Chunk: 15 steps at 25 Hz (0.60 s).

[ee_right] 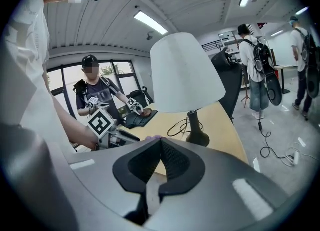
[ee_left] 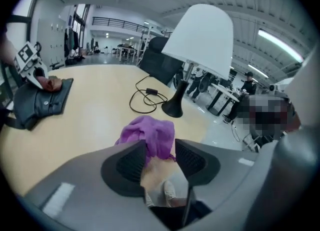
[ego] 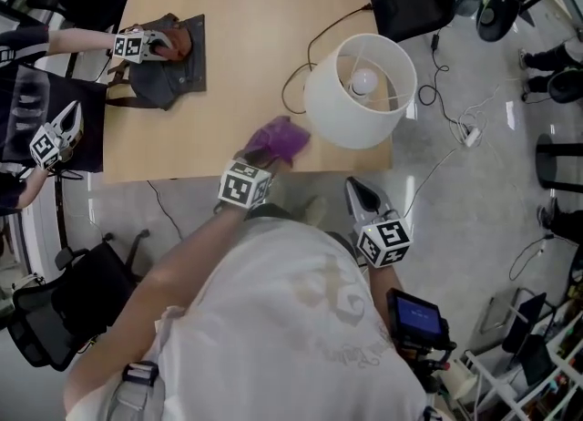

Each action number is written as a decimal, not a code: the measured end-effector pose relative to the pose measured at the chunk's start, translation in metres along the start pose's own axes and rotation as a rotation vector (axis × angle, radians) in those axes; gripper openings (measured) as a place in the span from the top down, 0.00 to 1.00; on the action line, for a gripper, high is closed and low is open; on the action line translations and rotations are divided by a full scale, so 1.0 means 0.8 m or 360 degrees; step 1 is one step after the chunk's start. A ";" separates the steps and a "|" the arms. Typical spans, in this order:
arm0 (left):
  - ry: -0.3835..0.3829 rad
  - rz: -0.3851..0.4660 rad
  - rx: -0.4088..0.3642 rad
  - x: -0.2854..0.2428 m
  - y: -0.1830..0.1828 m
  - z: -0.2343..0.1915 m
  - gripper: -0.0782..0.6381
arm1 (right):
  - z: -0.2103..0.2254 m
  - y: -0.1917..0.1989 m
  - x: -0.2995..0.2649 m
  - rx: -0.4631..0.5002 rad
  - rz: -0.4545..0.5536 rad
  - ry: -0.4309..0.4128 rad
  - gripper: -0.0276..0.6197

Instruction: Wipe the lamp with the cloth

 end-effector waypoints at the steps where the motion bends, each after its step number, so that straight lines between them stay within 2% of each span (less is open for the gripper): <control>1: -0.0028 -0.0013 0.0019 -0.007 0.000 -0.004 0.61 | -0.001 0.001 0.002 -0.0008 -0.0003 0.0022 0.94; 4: -0.0128 -0.0036 0.0006 -0.018 -0.005 -0.014 0.51 | -0.004 0.007 0.007 -0.0033 -0.0017 0.0082 0.94; 8: -0.0170 -0.0075 0.0028 -0.041 -0.004 -0.025 0.44 | -0.017 0.018 0.017 -0.0024 -0.0056 0.0149 0.94; 12: -0.0162 -0.0156 0.0052 -0.066 -0.005 -0.028 0.43 | -0.023 0.022 0.018 0.0006 -0.0112 0.0182 0.94; 15: -0.0167 -0.0185 0.0026 -0.076 -0.008 -0.029 0.45 | -0.024 0.025 0.018 -0.0008 -0.0123 0.0204 0.94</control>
Point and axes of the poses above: the fingertips, and each gripper's own axes: x backward along the fingers, z to its right, y out of its underside, the point moved 10 cm from there along x, backward along the fingers, and after that the axes turned 1 degree about -x, right-handed, at the moved point
